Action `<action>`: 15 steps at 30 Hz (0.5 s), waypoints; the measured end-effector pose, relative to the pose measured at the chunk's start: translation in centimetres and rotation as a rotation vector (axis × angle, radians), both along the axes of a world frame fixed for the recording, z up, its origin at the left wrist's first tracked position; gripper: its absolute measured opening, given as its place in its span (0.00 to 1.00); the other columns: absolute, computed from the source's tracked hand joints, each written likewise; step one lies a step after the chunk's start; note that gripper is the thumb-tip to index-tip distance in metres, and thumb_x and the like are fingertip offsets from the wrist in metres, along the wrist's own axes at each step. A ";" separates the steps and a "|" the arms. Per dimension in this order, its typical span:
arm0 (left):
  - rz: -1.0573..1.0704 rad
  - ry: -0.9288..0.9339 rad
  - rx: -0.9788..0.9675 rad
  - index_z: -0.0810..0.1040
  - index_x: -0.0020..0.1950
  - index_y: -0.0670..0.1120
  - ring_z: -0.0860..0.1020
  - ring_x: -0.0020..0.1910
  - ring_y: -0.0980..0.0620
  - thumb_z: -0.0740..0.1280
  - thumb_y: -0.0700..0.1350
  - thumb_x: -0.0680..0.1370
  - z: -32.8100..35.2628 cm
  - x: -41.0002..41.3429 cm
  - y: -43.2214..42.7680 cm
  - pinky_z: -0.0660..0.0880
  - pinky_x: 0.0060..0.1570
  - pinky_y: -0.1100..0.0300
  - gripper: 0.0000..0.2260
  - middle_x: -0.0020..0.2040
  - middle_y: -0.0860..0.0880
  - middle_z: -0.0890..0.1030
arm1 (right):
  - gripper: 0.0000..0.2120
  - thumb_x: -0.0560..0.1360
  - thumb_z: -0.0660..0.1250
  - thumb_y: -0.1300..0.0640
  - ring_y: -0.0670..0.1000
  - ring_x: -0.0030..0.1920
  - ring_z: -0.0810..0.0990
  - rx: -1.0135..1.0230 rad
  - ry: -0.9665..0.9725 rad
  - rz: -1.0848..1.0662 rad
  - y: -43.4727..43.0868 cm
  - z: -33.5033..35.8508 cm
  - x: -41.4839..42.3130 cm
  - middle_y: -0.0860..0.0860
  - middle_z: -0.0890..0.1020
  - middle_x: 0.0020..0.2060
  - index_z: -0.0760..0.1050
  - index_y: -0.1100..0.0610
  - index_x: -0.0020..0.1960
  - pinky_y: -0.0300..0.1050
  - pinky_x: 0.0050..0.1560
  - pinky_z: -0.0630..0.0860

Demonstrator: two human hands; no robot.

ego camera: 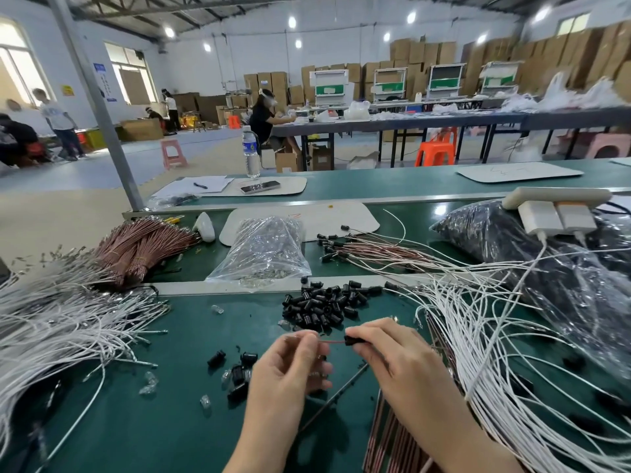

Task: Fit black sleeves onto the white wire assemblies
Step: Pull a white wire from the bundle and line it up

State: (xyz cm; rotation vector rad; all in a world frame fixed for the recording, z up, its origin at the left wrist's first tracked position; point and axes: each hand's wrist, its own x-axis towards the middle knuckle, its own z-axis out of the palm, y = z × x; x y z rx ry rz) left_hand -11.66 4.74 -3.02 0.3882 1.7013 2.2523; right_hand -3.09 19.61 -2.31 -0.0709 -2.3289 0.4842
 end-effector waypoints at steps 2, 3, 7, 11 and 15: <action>-0.076 0.042 -0.025 0.84 0.46 0.45 0.82 0.34 0.48 0.70 0.49 0.72 0.1 0.7 0.3 0.79 0.32 0.58 0.09 0.42 0.41 0.85 | 0.14 0.79 0.62 0.51 0.42 0.49 0.80 0.005 -0.018 0.031 -0.4 0.0 0.0 0.41 0.81 0.51 0.82 0.51 0.60 0.33 0.55 0.74; -0.077 0.049 -0.022 0.84 0.46 0.45 0.81 0.34 0.48 0.70 0.49 0.72 0.2 0.8 0.3 0.79 0.31 0.58 0.09 0.41 0.41 0.85 | 0.13 0.79 0.62 0.52 0.42 0.49 0.80 0.016 -0.013 0.037 -0.5 0.0 0.0 0.41 0.81 0.51 0.82 0.51 0.60 0.33 0.55 0.74; 0.007 -0.026 0.032 0.82 0.50 0.40 0.79 0.31 0.49 0.71 0.47 0.71 0.2 0.0 -0.3 0.77 0.30 0.60 0.13 0.39 0.41 0.83 | 0.12 0.79 0.64 0.53 0.43 0.49 0.80 0.042 0.045 0.023 -0.2 0.2 0.0 0.42 0.81 0.50 0.82 0.52 0.59 0.33 0.55 0.75; -0.088 0.016 0.013 0.86 0.45 0.45 0.78 0.31 0.51 0.72 0.50 0.69 0.2 0.8 -0.3 0.77 0.30 0.61 0.10 0.37 0.43 0.82 | 0.11 0.80 0.65 0.54 0.41 0.50 0.79 0.070 0.058 0.086 -0.7 0.2 0.1 0.42 0.81 0.52 0.81 0.52 0.60 0.35 0.54 0.76; -0.080 0.030 0.009 0.84 0.46 0.45 0.78 0.29 0.49 0.71 0.51 0.70 0.1 1.3 -0.4 0.77 0.29 0.59 0.11 0.37 0.42 0.83 | 0.12 0.79 0.66 0.54 0.42 0.49 0.79 0.128 0.131 -0.010 0.1 0.5 0.3 0.43 0.82 0.51 0.81 0.52 0.60 0.39 0.53 0.79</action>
